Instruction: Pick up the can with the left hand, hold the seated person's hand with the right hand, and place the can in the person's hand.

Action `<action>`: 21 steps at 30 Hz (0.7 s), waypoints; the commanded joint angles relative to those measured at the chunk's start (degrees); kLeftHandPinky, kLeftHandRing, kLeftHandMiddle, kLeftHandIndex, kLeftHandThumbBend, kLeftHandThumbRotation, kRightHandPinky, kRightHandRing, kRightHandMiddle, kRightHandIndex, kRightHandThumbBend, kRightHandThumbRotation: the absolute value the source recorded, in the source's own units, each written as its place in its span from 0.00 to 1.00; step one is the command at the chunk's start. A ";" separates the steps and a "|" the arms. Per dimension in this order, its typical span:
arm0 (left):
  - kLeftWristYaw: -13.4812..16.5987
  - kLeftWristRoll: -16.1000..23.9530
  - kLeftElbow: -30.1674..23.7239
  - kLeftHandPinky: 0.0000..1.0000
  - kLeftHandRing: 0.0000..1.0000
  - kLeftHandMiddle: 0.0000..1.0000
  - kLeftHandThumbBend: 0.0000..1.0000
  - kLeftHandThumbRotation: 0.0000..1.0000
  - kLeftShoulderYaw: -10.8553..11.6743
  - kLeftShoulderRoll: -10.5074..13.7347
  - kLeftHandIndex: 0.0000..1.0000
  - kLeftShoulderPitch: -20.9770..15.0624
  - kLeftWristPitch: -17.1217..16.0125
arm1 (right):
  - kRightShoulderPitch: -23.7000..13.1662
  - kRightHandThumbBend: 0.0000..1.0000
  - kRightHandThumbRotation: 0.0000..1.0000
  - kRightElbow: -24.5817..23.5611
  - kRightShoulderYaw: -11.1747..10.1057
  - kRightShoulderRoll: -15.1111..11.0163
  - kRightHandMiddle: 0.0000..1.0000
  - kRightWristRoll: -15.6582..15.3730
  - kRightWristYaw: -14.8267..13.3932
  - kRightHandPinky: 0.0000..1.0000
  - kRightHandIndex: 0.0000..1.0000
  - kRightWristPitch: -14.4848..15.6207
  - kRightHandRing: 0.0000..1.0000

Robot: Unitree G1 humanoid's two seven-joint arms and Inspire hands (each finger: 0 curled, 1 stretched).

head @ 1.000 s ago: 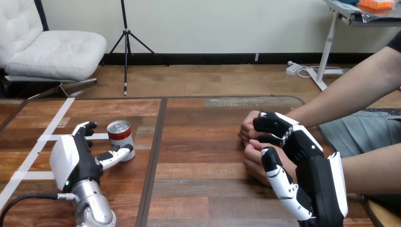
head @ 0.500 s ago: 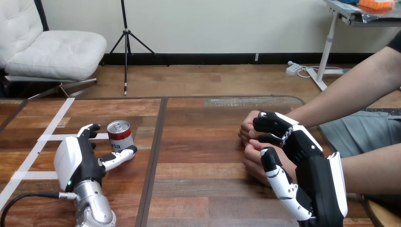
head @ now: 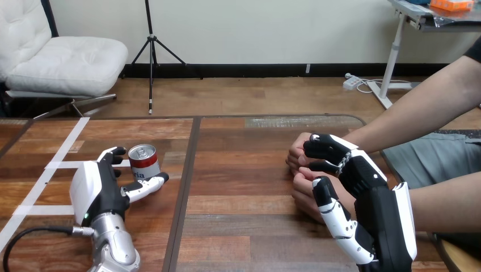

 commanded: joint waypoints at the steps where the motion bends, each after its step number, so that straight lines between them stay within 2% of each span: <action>1: -0.43 -0.16 -0.24 0.62 0.72 0.78 0.93 0.26 -0.03 -0.23 0.77 -5.58 -1.34 | -2.57 0.52 0.58 -1.08 -0.13 0.20 0.74 0.15 -0.23 0.66 0.74 -1.00 0.73; 21: -0.15 0.10 -0.05 0.62 0.72 0.78 0.89 0.24 0.12 -0.80 0.78 -6.42 -1.61 | -2.11 0.52 0.58 -1.49 -0.18 0.30 0.74 0.08 -0.39 0.66 0.74 -0.84 0.73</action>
